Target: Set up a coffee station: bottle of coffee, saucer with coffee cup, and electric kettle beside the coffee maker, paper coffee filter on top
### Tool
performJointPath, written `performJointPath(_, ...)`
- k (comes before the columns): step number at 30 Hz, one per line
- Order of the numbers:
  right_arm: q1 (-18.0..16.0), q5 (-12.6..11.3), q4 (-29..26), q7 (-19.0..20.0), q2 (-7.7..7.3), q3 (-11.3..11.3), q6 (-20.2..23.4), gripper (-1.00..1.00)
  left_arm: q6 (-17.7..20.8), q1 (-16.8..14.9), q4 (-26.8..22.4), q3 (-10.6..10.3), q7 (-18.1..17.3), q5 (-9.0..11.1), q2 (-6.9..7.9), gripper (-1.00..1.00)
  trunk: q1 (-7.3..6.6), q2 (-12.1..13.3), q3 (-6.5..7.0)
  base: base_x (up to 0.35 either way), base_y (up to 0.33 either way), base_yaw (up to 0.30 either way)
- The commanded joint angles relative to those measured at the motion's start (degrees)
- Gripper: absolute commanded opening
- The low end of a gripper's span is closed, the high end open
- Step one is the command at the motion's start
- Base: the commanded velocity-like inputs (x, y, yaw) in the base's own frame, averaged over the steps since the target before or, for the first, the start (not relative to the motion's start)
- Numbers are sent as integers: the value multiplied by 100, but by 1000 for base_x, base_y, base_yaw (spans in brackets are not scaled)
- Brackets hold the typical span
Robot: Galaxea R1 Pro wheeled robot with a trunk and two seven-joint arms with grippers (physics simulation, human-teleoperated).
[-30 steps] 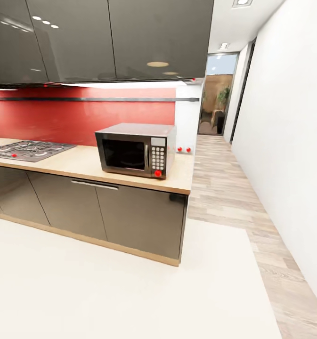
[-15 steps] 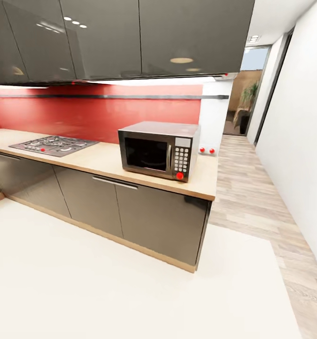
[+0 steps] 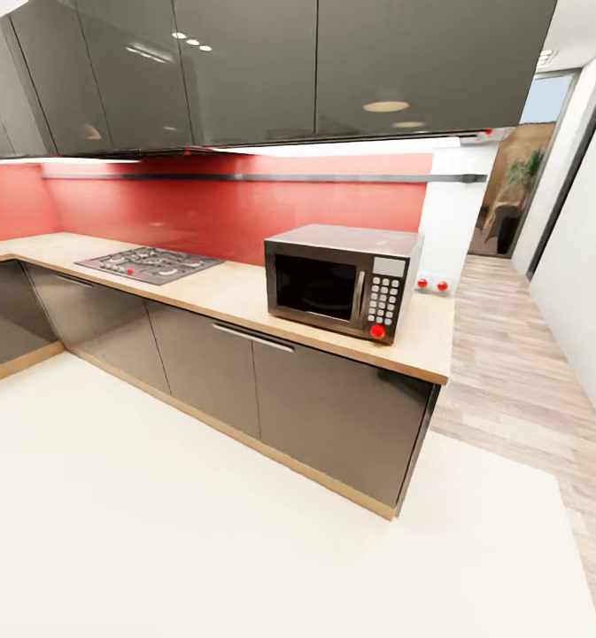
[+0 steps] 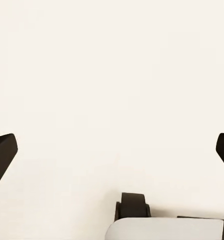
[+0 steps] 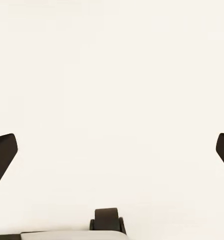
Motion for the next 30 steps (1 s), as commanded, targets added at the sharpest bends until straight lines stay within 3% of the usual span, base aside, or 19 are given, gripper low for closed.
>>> performJointPath(1,-2,0,2,-2,2,-6,-17,100,-21,-6,6,33,4,-54,-3,100,-1,-2,-7,0,0,272)
performJointPath(25,-3,7,2,-2,14,1,-17,100,-26,-6,2,33,-2,-51,-1,100,-1,-2,-11,1,0,278)
performJointPath(30,-2,7,2,1,15,3,-17,100,-26,-6,5,33,-4,-52,4,100,-1,-2,-11,193,0,279)
